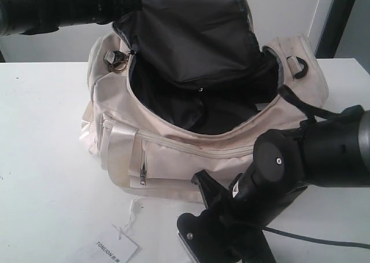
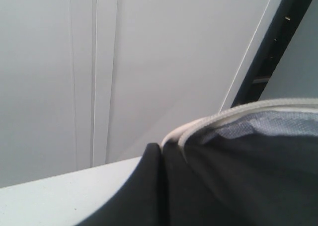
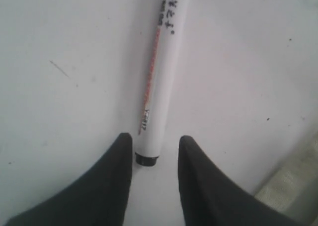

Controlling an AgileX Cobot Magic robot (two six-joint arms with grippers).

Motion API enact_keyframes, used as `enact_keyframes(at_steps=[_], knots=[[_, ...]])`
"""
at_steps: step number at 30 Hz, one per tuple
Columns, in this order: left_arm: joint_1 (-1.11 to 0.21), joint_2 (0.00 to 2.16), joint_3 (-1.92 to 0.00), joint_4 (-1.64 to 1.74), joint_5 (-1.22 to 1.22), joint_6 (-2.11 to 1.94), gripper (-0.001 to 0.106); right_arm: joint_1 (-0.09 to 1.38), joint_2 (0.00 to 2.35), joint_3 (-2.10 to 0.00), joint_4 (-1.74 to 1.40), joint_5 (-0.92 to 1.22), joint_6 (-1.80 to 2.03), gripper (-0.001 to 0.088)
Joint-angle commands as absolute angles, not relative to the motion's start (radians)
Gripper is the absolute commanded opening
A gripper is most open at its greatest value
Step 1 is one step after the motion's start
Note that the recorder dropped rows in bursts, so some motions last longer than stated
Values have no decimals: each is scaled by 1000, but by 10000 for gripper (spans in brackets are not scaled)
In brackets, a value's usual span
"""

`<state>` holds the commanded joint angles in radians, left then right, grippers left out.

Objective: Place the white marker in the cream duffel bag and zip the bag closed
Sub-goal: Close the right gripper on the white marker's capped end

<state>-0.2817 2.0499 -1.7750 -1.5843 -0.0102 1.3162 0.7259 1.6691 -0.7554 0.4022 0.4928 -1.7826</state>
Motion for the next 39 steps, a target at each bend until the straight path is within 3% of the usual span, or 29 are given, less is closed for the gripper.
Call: enact_keyframes(at_steps=[23,25,31,39], knots=[[-282,2050,-1775,-1584,-10,1316,0,726,1723,-755,407,506,-1773,306],[-282,2050,-1775,-1584,-10,1316,0,726,1723,-755,407,506,-1773,262],[-282,2050,-1775,-1584,-10,1316,0,726,1723,-755,407,516,-1773,-2],[-282,2050,-1775,-1584,-10,1316,0,726,1652,-757,407,512,-1767,0]])
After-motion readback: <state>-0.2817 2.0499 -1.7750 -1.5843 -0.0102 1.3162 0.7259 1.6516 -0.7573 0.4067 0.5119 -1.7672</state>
